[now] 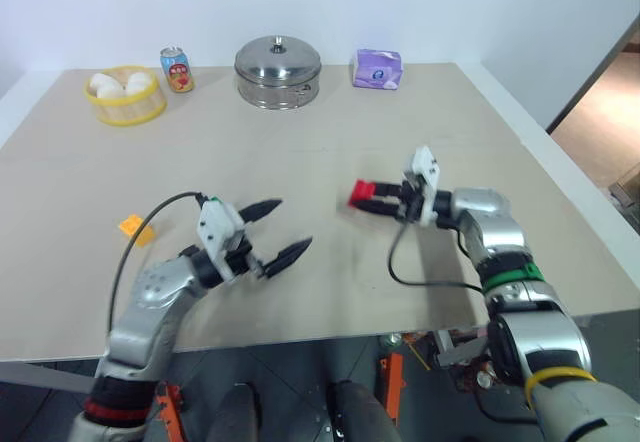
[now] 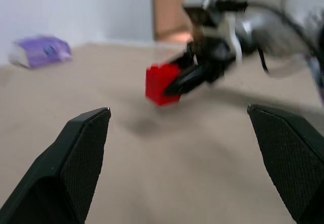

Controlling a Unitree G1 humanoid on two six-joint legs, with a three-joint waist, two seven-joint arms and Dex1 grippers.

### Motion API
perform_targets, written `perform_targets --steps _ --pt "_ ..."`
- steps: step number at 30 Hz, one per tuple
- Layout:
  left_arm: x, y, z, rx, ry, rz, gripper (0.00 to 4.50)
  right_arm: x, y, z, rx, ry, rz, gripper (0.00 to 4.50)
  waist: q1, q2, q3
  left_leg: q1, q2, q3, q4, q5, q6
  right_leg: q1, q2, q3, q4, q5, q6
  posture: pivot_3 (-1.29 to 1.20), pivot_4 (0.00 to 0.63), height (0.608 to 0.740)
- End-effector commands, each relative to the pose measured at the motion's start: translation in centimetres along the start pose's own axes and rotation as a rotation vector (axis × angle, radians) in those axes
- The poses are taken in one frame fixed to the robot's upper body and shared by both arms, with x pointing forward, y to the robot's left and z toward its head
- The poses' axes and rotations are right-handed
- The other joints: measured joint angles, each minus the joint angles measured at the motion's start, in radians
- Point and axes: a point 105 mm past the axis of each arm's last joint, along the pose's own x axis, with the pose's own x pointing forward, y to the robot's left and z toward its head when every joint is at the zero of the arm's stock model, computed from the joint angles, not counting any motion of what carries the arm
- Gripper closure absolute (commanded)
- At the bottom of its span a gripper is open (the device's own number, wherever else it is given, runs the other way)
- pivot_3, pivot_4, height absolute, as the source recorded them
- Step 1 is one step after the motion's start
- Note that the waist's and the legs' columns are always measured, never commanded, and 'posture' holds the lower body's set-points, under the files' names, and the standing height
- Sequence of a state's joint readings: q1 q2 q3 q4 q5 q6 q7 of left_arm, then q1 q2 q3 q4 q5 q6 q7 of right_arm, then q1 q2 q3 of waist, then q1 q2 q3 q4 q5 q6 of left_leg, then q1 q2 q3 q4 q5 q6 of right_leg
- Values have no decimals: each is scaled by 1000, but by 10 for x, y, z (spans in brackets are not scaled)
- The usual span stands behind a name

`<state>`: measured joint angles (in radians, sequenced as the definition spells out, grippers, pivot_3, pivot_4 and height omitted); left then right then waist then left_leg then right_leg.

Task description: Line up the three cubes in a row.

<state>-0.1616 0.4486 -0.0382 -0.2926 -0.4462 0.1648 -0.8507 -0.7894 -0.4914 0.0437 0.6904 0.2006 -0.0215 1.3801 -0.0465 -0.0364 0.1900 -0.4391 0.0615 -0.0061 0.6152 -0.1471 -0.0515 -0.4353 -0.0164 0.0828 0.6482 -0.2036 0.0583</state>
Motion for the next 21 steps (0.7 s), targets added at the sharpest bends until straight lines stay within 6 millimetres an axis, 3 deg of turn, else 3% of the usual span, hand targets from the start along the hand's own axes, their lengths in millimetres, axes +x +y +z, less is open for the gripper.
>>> perform_targets --steps 1,8,21 --pt "-12 -11 9 32 14 -121 0 -2 32 6 -105 19 192 3241 -1 0 0 0 0 0 0 0 0 0 0 0 0 0 0 0 150 739" --pt "-26 -12 2 38 80 -189 0 -3 61 -10 -121 79 332 3241 -2 0 0 2 0 1 2 0 0 -1 0 1 0 2 -3 0 150 739" --pt "-27 -15 2 34 82 -186 0 2 70 -22 -117 98 381 3241 -2 0 0 2 0 1 2 0 0 -1 0 1 0 1 -3 0 150 739"
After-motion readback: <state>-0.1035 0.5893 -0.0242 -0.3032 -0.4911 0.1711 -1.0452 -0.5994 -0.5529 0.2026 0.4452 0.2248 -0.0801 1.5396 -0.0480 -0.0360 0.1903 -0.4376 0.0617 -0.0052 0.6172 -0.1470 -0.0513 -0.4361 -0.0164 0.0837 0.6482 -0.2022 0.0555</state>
